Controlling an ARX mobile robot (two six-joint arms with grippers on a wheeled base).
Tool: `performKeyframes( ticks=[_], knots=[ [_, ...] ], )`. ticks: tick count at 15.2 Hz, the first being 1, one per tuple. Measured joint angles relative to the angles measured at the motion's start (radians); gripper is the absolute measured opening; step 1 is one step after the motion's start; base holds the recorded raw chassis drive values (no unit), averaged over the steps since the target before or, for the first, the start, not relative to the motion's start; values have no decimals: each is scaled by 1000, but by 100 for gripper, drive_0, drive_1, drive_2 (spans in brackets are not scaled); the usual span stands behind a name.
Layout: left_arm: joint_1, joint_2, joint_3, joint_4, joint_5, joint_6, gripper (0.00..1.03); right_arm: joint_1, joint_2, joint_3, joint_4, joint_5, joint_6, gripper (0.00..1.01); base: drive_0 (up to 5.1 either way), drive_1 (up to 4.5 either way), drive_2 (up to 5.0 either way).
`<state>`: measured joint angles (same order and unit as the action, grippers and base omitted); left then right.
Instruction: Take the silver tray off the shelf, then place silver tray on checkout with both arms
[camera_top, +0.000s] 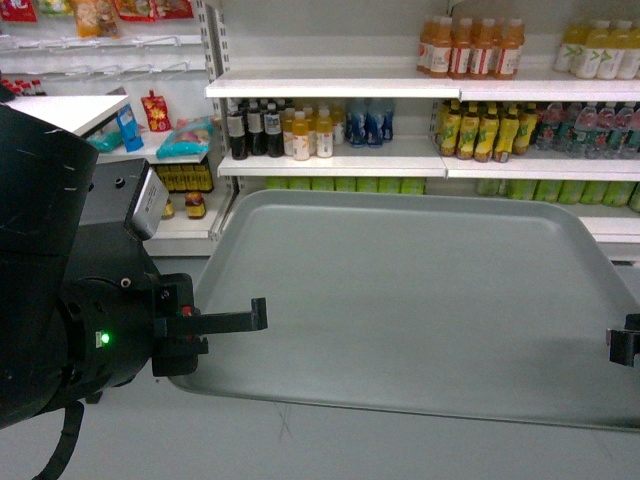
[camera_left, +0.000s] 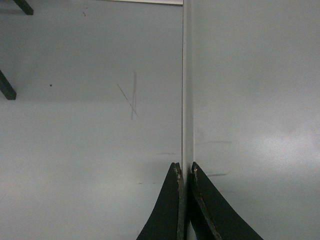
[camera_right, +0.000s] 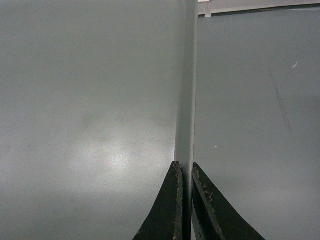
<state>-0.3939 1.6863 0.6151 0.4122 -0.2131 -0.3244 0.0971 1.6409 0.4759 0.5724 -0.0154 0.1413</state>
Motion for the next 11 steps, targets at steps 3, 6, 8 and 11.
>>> performKeyframes(
  ticks=[3,6,8,11],
  knots=[
    [-3,1,0,0,0,0,2,-2,0,0,3,0,0,3,-477,257,257],
    [-2,1,0,0,0,0,2,-2,0,0,1,0,0,3,-468,277,277],
    [1,1,0,0,0,0,2,0,0,0,2,0,0,3,-489,256,256],
    [1,1,0,1,3,0,2,1,0,0,4,-3,0,3,-510,236,236]
  ],
)
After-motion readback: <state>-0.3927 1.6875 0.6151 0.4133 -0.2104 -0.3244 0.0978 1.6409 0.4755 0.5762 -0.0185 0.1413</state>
